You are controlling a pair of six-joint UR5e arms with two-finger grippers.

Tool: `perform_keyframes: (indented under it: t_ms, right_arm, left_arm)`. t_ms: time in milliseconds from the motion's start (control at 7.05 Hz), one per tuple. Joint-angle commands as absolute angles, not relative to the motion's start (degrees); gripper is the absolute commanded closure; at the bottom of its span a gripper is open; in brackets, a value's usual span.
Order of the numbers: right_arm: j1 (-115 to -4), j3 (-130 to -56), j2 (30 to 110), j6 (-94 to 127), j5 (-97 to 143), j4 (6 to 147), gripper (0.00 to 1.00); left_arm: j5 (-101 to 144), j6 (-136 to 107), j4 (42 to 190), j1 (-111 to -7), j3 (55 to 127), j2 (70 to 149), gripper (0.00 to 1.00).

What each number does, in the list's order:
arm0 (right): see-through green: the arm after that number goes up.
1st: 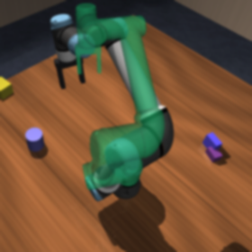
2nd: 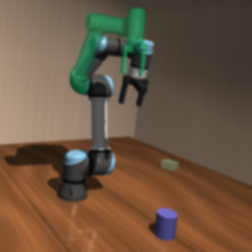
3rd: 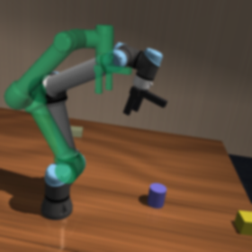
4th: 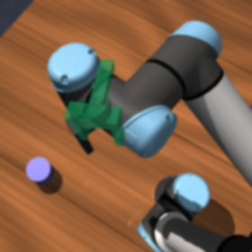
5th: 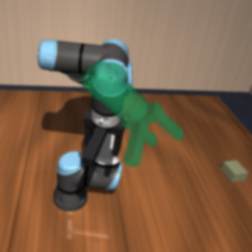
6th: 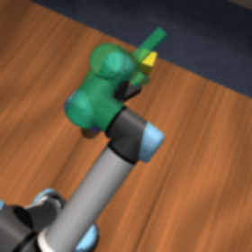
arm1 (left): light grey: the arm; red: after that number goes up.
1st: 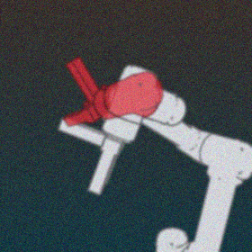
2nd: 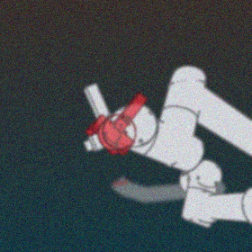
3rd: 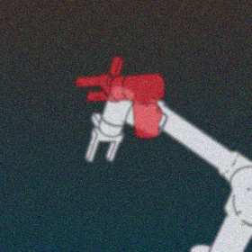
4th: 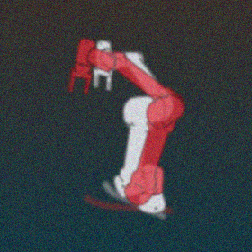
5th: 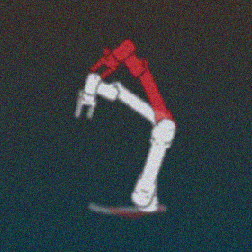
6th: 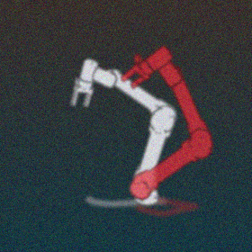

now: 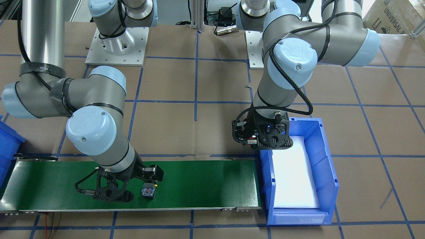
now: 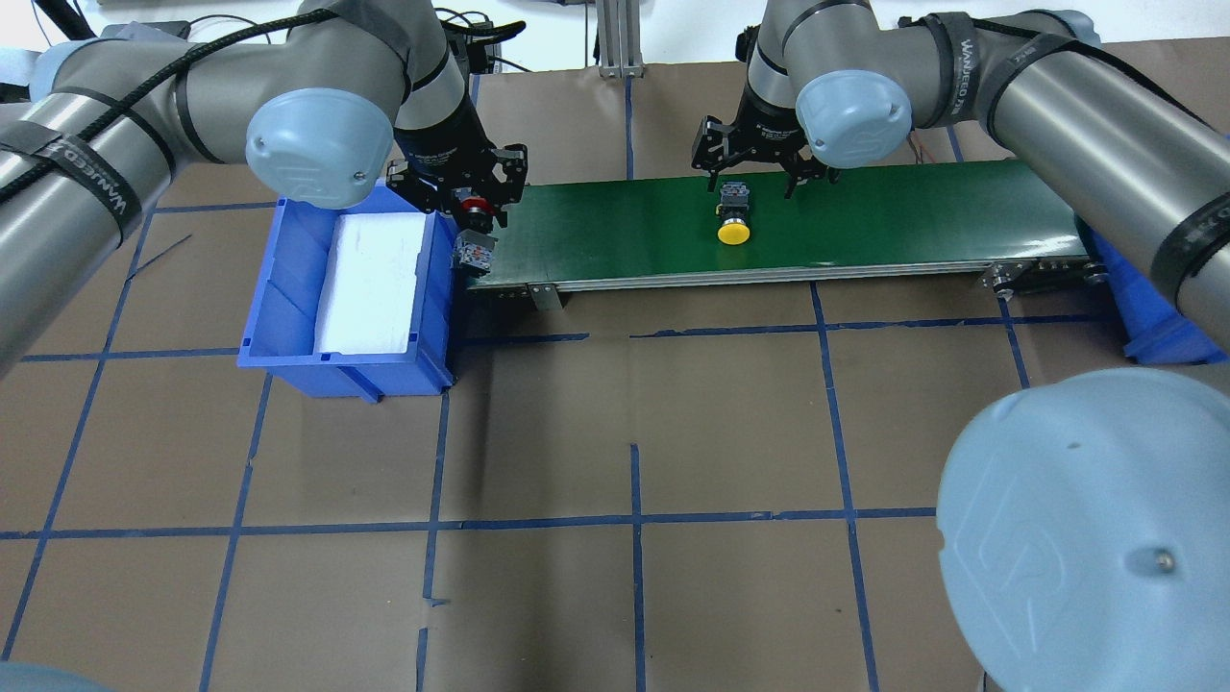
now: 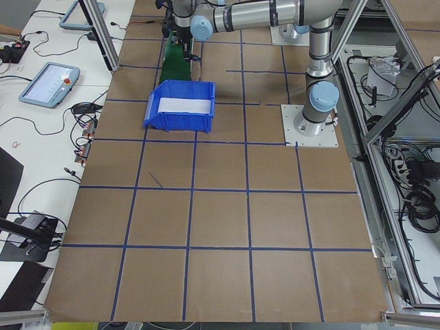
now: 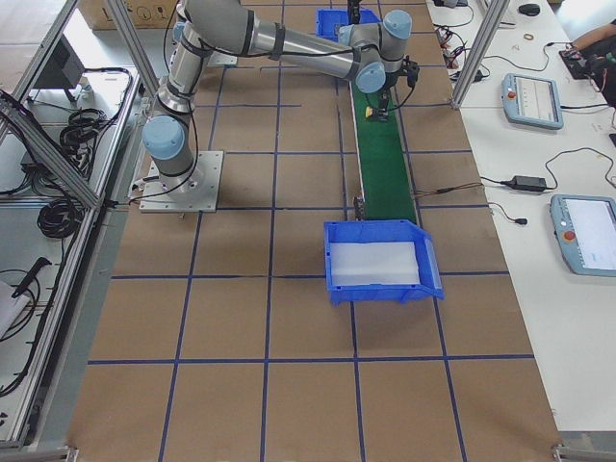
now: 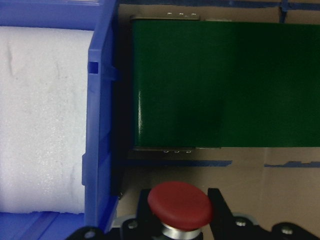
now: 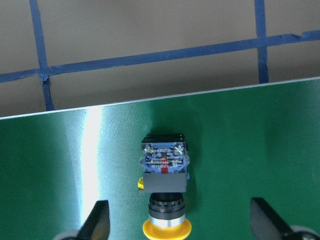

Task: Transport two buttons from left to right
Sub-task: 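Set the red button on the belt with left gripper while right gripper grasps yellow button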

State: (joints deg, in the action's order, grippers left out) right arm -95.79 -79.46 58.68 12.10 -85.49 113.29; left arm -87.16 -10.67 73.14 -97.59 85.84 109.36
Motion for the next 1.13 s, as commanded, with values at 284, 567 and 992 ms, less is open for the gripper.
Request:
perform_keyframes:
  t_ms: [284, 567, 992]
  right_arm:
    - [-95.8, -82.1, 56.6, 11.8, -85.7, 117.5, 0.0]
    - [-95.8, -82.4, 55.6, 11.8, -86.1, 118.3, 0.17]
    - [-95.5, -81.0, 57.3, 10.3, -88.5, 117.7, 0.93]
  left_arm:
    - [-86.7, -10.3, 67.3, -97.6, 79.6, 118.5, 0.71]
    - [-86.6, -8.8, 65.0, -97.6, 79.7, 120.7, 0.71]
    - [-87.5, -9.0, 58.9, -97.6, 81.3, 122.1, 0.71]
